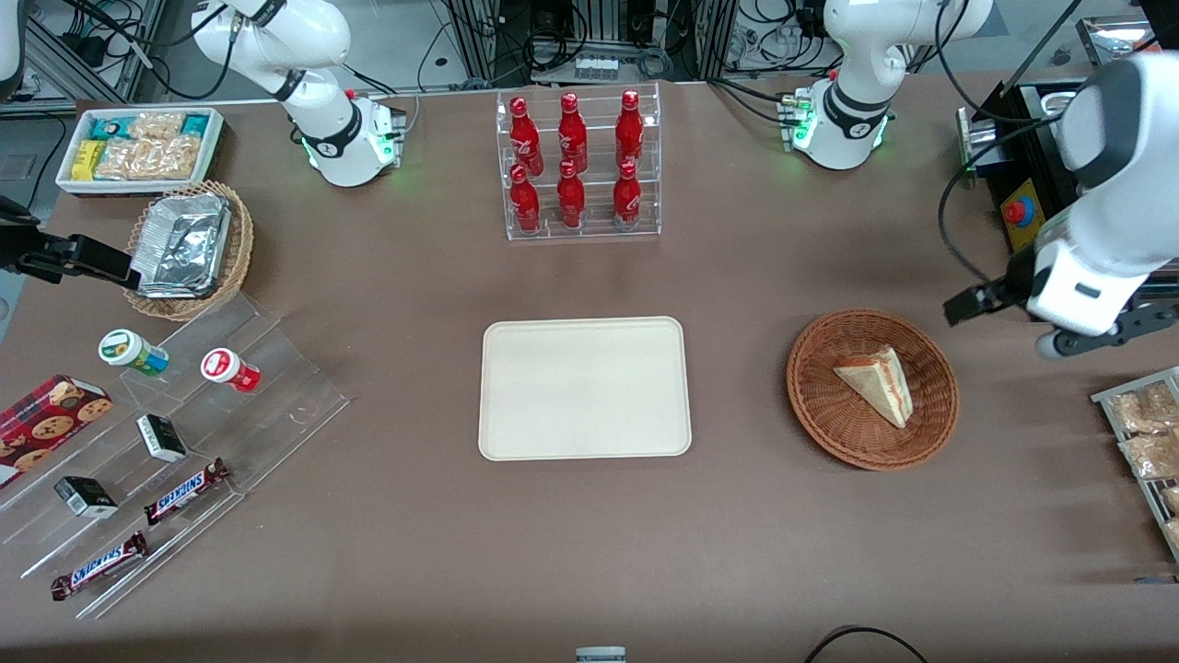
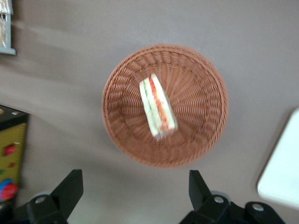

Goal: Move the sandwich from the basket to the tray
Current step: 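Move the left gripper over the wrapped sandwich in the wicker basket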

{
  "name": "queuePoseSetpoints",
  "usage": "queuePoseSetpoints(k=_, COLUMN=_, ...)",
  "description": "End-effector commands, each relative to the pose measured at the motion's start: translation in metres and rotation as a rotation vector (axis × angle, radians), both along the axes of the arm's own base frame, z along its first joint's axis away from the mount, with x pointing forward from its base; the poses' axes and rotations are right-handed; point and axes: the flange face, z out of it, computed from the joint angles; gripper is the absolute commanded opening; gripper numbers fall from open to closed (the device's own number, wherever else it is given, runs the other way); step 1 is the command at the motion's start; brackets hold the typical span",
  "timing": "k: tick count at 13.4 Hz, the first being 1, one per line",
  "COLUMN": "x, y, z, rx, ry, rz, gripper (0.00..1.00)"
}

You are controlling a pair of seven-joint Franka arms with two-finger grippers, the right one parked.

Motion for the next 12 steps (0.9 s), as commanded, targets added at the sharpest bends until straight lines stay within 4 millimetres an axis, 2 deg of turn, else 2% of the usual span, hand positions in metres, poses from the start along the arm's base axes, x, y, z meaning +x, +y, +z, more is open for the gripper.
queuePoseSetpoints(k=1, x=-0.027, y=0.006, z=-0.051, rx=-0.011, ry=-0.068, rz=0.191, gripper=1.0)
queuePoseSetpoints(k=4, x=-0.039, y=0.006, z=-0.098, rx=-0.014, ry=-0.095, rz=0.258, gripper=1.0)
queuePoseSetpoints(k=9, x=-0.062, y=0.005, z=-0.158, rx=-0.028, ry=-0.147, rz=0.302, gripper=1.0)
queuePoseSetpoints(k=12, x=-0.054, y=-0.001, z=-0.187, rx=-0.038, ry=-0.176, rz=0.311, gripper=1.0)
